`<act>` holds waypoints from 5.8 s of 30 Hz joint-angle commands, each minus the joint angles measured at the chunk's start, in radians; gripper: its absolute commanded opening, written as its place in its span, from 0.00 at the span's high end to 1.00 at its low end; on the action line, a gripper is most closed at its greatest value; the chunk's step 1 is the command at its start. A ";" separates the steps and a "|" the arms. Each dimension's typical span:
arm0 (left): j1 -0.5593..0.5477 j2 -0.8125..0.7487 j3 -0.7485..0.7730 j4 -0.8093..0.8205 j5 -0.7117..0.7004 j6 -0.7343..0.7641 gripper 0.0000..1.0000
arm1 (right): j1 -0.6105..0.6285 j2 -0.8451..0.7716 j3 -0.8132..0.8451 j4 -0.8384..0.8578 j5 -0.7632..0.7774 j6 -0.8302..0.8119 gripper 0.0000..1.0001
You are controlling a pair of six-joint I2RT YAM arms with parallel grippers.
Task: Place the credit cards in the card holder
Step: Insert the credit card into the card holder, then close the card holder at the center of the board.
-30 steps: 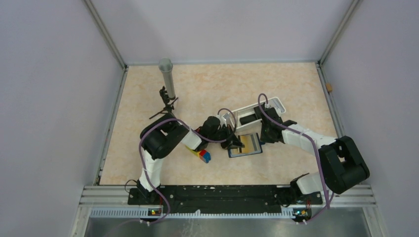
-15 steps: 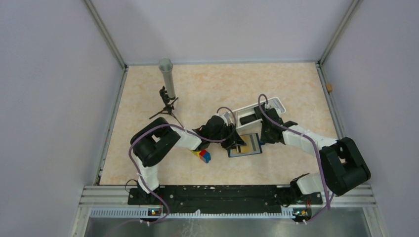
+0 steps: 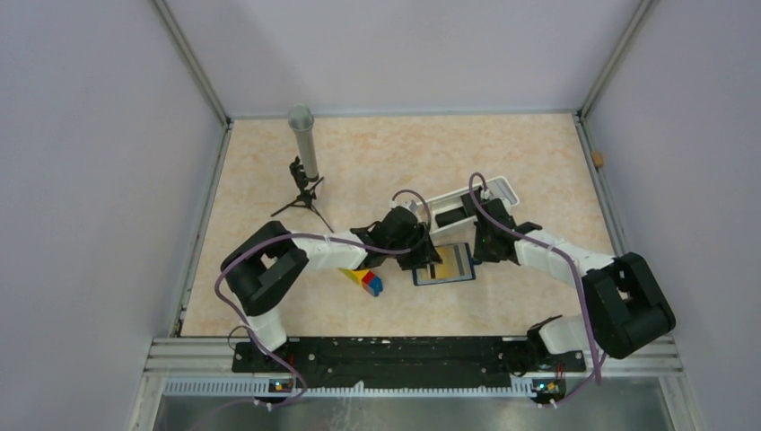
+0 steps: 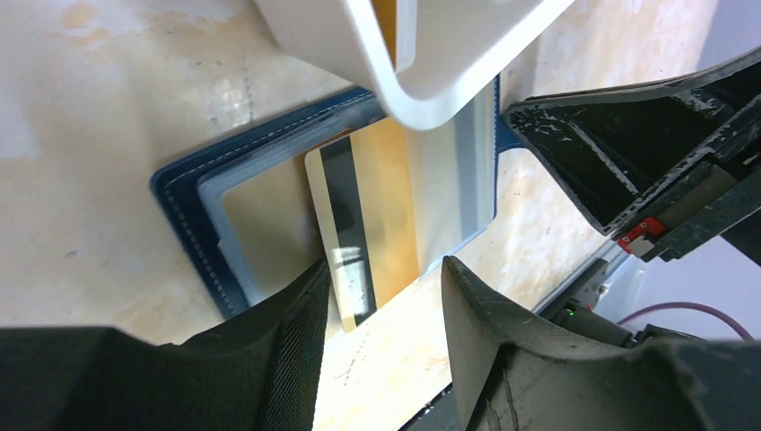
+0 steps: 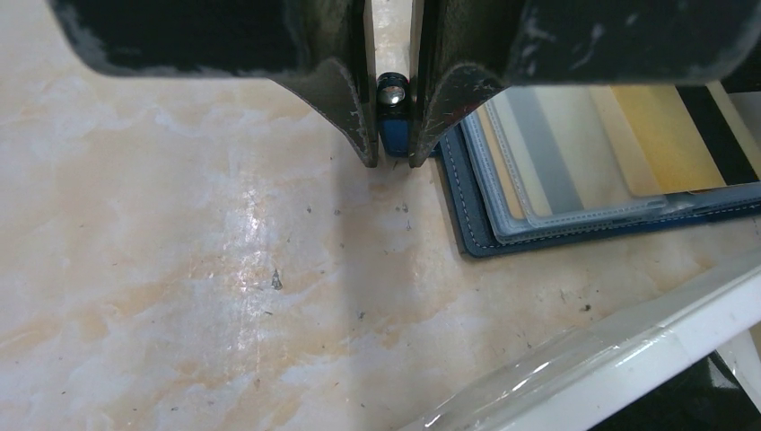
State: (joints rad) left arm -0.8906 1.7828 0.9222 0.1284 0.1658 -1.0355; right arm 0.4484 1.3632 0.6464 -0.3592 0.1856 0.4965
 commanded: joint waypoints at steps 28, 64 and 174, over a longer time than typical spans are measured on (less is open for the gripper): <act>-0.024 0.089 0.079 0.023 0.061 0.079 0.50 | -0.012 -0.037 -0.032 -0.047 0.011 -0.016 0.95; -0.048 -0.001 0.077 -0.079 -0.090 0.060 0.29 | -0.020 -0.055 -0.044 -0.058 0.019 -0.007 0.95; 0.248 -0.391 -0.147 -0.162 0.248 0.234 0.07 | 0.184 -0.103 0.228 -0.105 -0.323 0.038 1.00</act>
State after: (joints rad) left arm -0.6529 1.4502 0.7826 -0.0319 0.3782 -0.8425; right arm 0.5648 1.1965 0.8753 -0.5884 -0.0715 0.4812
